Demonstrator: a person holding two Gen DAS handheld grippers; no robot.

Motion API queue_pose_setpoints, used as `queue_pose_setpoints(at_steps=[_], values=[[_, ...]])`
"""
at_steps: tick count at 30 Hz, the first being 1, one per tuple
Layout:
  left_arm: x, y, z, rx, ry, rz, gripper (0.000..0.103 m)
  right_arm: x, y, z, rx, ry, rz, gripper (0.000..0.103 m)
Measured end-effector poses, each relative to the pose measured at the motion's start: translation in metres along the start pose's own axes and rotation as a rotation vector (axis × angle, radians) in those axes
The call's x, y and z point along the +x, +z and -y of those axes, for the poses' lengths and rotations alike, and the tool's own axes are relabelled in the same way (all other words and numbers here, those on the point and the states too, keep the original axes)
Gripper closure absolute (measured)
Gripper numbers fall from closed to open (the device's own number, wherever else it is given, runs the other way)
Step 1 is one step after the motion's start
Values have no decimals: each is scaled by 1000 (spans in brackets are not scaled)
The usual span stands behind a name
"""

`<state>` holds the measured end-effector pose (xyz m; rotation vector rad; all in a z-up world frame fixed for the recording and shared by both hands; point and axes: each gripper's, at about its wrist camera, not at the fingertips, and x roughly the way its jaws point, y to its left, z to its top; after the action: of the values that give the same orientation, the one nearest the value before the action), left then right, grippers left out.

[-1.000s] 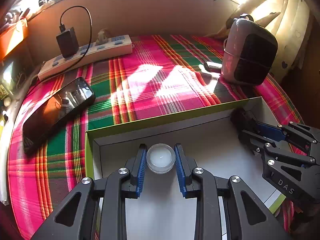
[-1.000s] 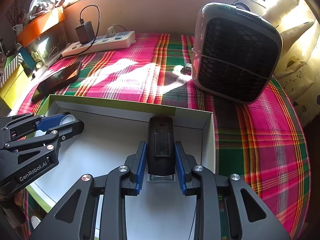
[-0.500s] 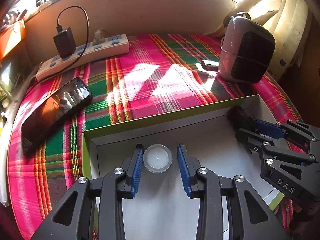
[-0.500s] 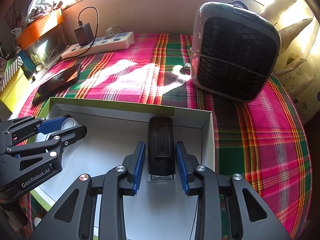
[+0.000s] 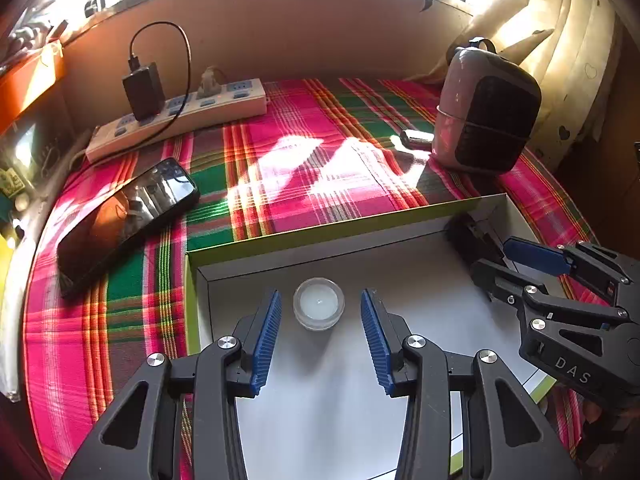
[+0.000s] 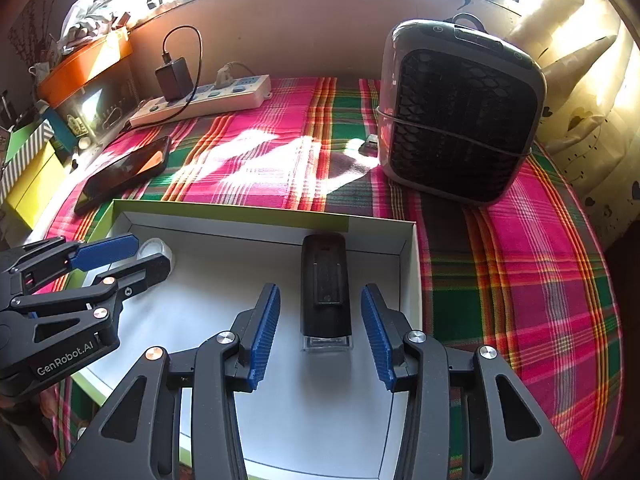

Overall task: Organize objects
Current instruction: 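Open both grippers to drop the jar and device into the tray, withdraw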

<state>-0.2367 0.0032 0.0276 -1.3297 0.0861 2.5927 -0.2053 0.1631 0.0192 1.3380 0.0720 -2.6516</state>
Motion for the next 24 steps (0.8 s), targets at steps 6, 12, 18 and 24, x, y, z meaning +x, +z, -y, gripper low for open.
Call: queue_pose_setpoints(at_steps=[6,12,18,24], values=[[-14,-6,2,-8,4,19,63,-15,-6,0,-5,-2,30,57],[-39,-13,4,-13,33,70,63,-36,-13,4,3,8,73,57],[-55,-24,4,-28,40,80,63,-49,-21,5,5,21,99,57],[-68,-36,6,-20,101,108,63,-62,-30,2,-13,9,119,57]])
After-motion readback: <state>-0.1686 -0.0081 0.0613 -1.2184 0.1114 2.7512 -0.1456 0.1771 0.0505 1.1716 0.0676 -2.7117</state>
